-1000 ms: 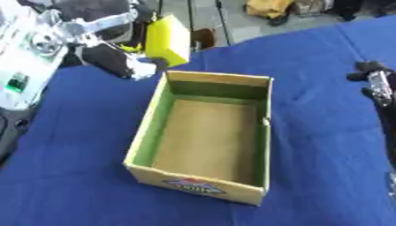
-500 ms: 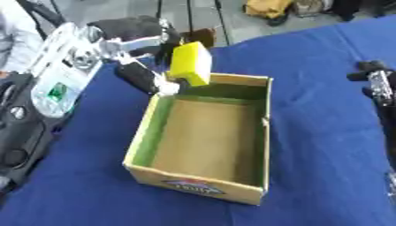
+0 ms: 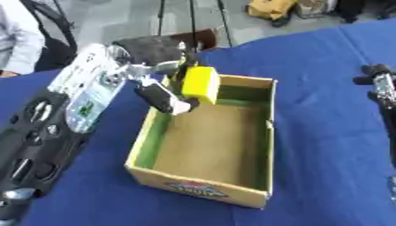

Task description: Pick up objects on the table and place them in the box.

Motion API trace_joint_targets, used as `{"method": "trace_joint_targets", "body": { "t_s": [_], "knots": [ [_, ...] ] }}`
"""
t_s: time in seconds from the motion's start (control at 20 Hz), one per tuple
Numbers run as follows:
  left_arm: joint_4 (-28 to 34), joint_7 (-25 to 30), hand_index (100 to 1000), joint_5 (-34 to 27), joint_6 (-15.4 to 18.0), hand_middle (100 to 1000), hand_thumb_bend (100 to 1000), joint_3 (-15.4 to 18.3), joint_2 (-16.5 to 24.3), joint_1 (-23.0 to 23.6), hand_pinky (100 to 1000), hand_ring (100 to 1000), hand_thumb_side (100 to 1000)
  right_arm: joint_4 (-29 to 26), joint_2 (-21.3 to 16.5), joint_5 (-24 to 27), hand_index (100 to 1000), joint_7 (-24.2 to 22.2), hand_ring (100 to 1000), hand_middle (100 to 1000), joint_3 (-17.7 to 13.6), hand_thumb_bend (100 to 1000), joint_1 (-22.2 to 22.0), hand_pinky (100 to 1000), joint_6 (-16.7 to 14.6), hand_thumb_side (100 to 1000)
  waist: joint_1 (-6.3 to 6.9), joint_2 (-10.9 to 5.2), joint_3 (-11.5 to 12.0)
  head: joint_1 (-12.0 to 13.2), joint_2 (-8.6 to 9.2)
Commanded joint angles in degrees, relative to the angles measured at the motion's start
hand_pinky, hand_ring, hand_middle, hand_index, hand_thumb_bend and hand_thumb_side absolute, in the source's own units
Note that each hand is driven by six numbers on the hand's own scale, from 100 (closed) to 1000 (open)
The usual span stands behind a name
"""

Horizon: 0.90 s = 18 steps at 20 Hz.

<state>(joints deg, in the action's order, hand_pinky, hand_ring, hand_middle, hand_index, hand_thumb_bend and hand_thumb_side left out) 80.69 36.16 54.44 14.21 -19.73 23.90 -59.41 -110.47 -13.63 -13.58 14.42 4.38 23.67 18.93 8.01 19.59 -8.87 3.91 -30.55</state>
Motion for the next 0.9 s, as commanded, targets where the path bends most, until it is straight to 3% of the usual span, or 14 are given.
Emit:
{"method": "trace_joint_targets", "body": {
  "t_s": [0.05, 0.55, 0.7, 0.9],
  "knots": [
    [-0.86, -0.04, 555, 1.59, 0.89, 467, 100, -0.06, 0.09, -0.69, 195, 481, 542, -0.47, -0.30, -0.34, 850, 0.18, 1000, 710, -0.31, 100, 0.57, 927, -0.07, 965, -0.25, -0.97, -0.06, 0.05, 0.89],
    [-5.11, 0.50, 606, 3.33, 3.01, 496, 100, -1.31, -2.18, -0.27, 231, 509, 565, -0.62, -0.43, -0.15, 850, 0.25, 1000, 710, -0.41, 100, 0.65, 926, 0.05, 967, 0.07, -0.24, -0.70, 0.17, 1.51],
    [-6.66, 1.21, 653, 3.88, 3.60, 528, 100, -1.67, -2.70, -0.07, 264, 534, 586, -0.66, -0.44, -0.10, 850, 0.31, 1000, 710, -0.46, 100, 0.68, 926, 0.09, 967, 0.08, -0.11, -0.80, 0.26, 1.54],
    [-8.54, 3.41, 787, 5.29, 4.77, 612, 100, -1.99, -3.33, 0.12, 355, 604, 652, -0.71, -0.38, -0.02, 849, 0.32, 1000, 710, -0.46, 100, 0.71, 926, 0.12, 967, 0.03, 0.01, -0.88, 0.17, 1.46]
  ]
}}
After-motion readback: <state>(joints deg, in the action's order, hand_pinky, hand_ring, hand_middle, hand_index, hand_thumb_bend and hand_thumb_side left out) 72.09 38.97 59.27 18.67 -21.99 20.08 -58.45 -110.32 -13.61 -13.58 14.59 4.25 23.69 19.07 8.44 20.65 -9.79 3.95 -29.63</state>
